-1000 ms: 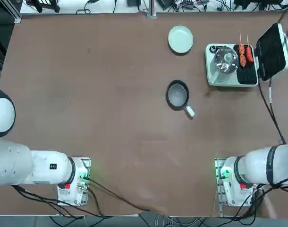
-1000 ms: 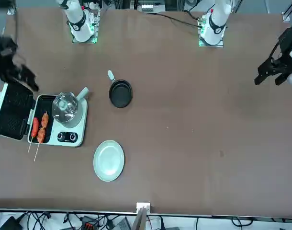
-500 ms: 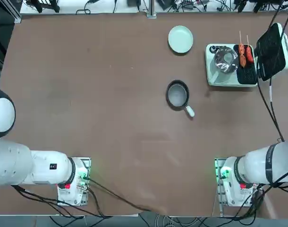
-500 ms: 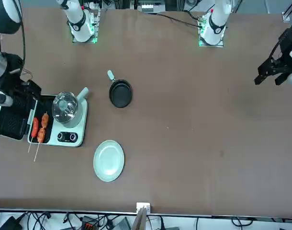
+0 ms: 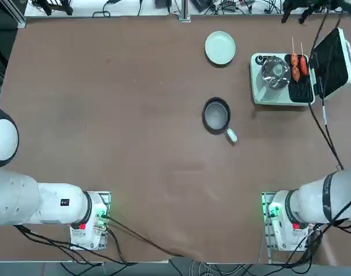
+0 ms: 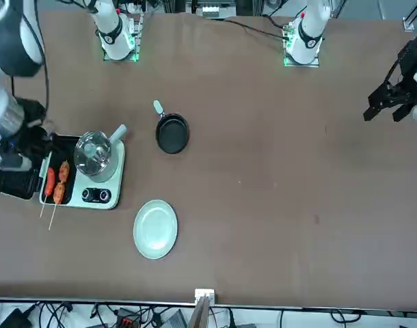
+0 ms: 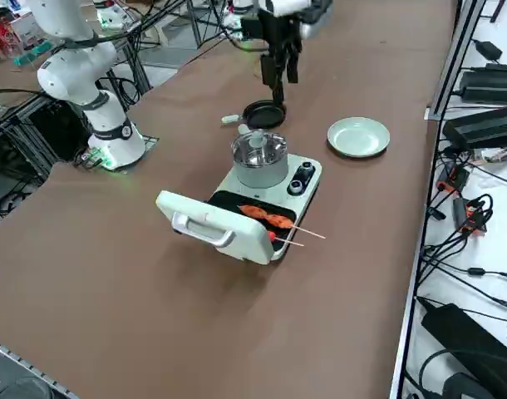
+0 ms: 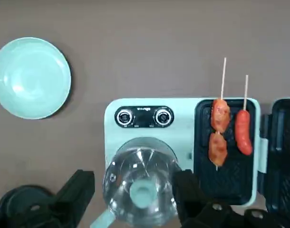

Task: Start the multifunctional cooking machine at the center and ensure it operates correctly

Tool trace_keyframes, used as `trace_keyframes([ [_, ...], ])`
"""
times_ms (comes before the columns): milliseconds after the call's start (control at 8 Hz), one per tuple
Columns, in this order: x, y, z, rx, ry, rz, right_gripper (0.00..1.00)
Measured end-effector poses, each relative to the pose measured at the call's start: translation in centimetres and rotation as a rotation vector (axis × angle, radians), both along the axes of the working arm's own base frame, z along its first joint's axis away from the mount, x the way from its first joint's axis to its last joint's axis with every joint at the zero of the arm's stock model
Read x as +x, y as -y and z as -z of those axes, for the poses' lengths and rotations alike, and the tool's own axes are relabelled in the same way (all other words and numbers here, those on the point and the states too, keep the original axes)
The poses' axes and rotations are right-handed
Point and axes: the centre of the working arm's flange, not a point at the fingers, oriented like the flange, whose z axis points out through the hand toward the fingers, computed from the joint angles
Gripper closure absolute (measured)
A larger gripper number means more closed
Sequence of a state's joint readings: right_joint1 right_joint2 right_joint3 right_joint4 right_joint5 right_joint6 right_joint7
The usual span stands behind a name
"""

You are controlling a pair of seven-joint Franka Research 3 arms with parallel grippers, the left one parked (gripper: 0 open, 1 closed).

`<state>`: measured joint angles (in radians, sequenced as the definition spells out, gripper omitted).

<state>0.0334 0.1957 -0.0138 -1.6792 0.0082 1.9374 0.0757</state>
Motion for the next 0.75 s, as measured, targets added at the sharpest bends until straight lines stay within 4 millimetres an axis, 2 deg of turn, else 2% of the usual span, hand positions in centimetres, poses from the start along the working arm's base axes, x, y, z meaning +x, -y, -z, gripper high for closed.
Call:
trace_keyframes([
  [375, 2.3, -0.5, 4.9, 0.001, 0.014, 0.015, 0.03],
  [750, 3.7, -3.4, 9.2, 0.012, 0.026, 0.116, 0.06],
])
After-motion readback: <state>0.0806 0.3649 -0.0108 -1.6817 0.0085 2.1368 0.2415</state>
